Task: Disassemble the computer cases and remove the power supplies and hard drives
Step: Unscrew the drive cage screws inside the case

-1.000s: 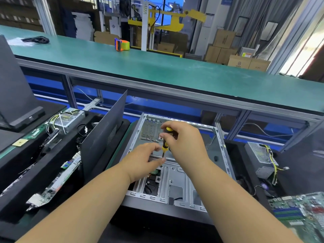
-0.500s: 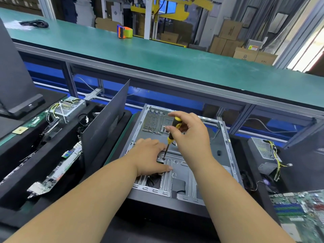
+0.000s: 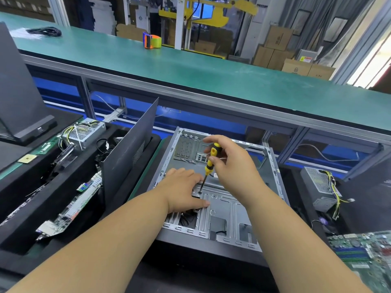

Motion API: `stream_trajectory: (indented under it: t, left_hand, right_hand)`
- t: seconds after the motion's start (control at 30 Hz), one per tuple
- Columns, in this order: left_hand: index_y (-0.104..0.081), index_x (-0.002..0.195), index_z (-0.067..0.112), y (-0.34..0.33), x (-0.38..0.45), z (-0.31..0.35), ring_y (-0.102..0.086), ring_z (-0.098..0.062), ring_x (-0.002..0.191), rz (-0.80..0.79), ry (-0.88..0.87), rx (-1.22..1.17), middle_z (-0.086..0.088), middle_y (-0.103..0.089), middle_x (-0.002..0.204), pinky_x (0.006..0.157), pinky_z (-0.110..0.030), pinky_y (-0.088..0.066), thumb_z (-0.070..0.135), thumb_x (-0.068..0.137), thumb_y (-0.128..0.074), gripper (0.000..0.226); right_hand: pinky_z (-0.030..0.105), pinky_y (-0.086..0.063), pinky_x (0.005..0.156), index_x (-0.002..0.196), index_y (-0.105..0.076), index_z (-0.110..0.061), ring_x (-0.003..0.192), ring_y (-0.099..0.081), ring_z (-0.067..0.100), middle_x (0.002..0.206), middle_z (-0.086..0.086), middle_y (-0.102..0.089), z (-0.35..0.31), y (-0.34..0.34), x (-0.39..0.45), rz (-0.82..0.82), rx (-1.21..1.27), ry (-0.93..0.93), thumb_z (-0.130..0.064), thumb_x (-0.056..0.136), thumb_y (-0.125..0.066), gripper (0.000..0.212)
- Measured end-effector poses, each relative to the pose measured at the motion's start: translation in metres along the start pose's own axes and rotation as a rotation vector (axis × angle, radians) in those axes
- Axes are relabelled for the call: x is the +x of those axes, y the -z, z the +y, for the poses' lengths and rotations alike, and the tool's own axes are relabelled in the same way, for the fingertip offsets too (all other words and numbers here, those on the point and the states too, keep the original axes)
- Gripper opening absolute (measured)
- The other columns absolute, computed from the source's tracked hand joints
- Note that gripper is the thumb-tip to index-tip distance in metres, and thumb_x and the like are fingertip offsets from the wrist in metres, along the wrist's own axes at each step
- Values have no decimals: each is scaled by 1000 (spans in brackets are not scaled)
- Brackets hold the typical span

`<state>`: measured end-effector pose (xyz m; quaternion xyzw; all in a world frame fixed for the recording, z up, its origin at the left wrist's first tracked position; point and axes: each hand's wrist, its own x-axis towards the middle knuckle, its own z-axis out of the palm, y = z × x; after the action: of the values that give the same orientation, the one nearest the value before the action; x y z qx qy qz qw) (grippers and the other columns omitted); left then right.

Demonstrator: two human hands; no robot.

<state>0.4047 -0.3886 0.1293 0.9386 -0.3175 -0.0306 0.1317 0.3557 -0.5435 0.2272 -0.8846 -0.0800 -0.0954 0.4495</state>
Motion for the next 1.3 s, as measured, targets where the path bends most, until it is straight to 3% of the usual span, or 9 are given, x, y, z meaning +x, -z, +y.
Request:
stream_trajectory:
  t: [0.13,0.2,0.3,0.43,0.57,0.7,0.9,1.03,1.3]
  left_hand:
    - [-36,99,37,1,0,1,-34,-12,88,4,3,0,19,-31,82,82,-33,-26,77,78,-50,47]
    - [-46,112,34,1,0,1,-34,-12,90,0,15,-11,17,-35,87,84,-33,-26,77,78,-49,55]
    - [-48,127,32,0,1,1,-35,-12,93,0,23,-31,13,-40,96,86,-33,-28,78,77,-49,69]
    - [-50,123,32,0,1,0,-36,-13,93,18,23,-63,15,-39,91,84,-32,-27,79,73,-51,68]
    - [-50,120,32,-1,1,0,-33,-12,90,33,22,-67,19,-31,85,84,-31,-25,80,72,-51,69]
    - [-50,126,32,0,1,0,-33,-11,91,37,24,-70,17,-32,86,85,-31,-25,81,71,-52,73]
    - [-48,134,32,1,0,1,-35,-10,97,38,13,-104,13,-43,100,97,-34,-30,78,74,-55,76]
    - [-50,133,30,2,-1,1,-33,-11,96,43,20,-106,12,-42,99,96,-34,-30,72,80,-55,68]
    - [-52,130,32,3,0,2,-34,-11,94,49,16,-101,12,-42,94,93,-34,-30,66,85,-54,56]
  right_hand:
    - [32,-55,89,117,-59,-28,101,-63,6,108,-10,-63,-5,4,2,-78,-29,3,4,94,-49,41]
    - [36,-53,89,111,-60,-28,98,-61,8,105,-11,-63,-6,3,5,-52,-97,25,-7,93,-57,28]
    - [28,-46,84,101,-65,-27,92,-53,8,99,-11,-55,-6,-1,8,48,-261,117,-31,88,-72,15]
    - [32,-48,82,109,-70,-29,82,-50,9,99,-8,-47,-8,-6,12,122,-268,89,-25,87,-74,23]
    - [31,-50,80,119,-60,-33,83,-54,6,101,-12,-53,-9,-7,9,152,-236,58,-23,86,-75,38]
    - [30,-50,76,103,-58,-28,84,-58,11,97,-10,-58,-7,-5,8,176,-197,11,-18,85,-76,27]
    - [33,-49,77,104,-64,-21,87,-56,14,95,-7,-61,-5,-8,2,269,-390,106,-18,87,-68,17]
    - [33,-47,86,113,-68,-15,94,-56,18,99,-1,-60,-3,-12,1,318,-405,151,-25,87,-74,28]
    - [26,-49,80,119,-66,-29,81,-56,7,98,-9,-56,-2,-14,5,289,-275,73,-22,85,-77,36]
